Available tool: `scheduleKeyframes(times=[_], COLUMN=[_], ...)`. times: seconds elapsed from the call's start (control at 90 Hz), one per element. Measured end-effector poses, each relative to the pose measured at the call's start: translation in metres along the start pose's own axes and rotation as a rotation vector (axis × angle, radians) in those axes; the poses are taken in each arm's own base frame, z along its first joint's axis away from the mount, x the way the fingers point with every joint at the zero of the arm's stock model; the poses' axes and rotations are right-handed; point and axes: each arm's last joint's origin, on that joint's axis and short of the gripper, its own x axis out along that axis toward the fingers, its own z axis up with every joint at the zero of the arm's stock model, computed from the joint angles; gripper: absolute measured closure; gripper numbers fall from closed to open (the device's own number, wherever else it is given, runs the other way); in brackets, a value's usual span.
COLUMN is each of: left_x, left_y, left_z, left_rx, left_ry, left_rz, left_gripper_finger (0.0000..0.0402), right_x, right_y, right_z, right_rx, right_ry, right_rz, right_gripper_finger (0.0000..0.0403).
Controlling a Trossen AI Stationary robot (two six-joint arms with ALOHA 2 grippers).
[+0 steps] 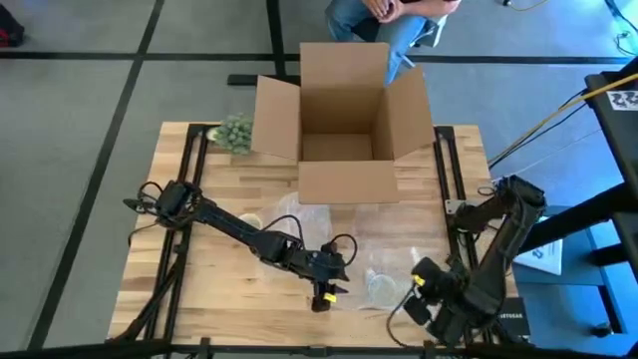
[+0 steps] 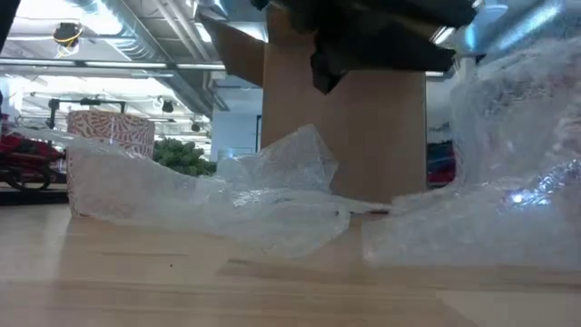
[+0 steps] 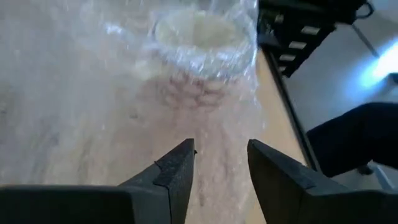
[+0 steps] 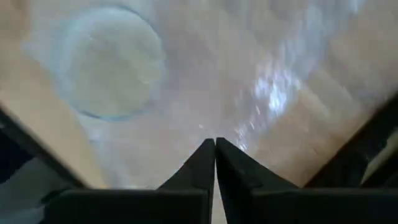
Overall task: Wrap mug
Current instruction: Wrap the red mug with the right bubble wrap
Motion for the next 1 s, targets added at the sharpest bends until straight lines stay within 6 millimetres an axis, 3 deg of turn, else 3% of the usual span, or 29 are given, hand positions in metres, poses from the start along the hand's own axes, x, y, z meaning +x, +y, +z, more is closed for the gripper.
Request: scheduleKeyframes(times=[0.122, 0.4, 0.522, 0.611, 0.822, 1.0], left_x=[0.007, 0.026, 0.027, 0.027, 0.028, 0.027], left_y=[0.0, 0.024, 0.029, 0.029, 0.031, 0.034], left_z=[0.003, -0.008, -0.008, -0.008, -0.015, -0.017], left_rx=[0.037, -0.033, -0.047, -0.044, -0.035, -0.032], left_ry=[-0.074, -0.063, -0.057, -0.054, 0.011, 0.034], left_rz=[-0.033, 0.01, 0.022, 0.023, 0.041, 0.081], left_gripper_finger=[0.0267, 0.0267, 0.0267, 0.0267, 0.0267, 0.0267], right_x=[0.009, 0.023, 0.031, 0.047, 0.081, 0.094], right_y=[0.01, 0.035, 0.046, 0.052, 0.066, 0.072], right_z=[0.0, 0.034, 0.048, 0.053, 0.05, 0.046], right_rx=[0.022, -0.1, -0.153, -0.194, -0.249, -0.266], right_ry=[-0.117, -0.15, -0.1, -0.024, 0.081, 0.115], right_rz=[0.124, 0.237, 0.27, 0.22, 0.144, 0.132], right_gripper_finger=[0.0402, 0.0402, 0.0402, 0.0402, 0.0402, 0.0402])
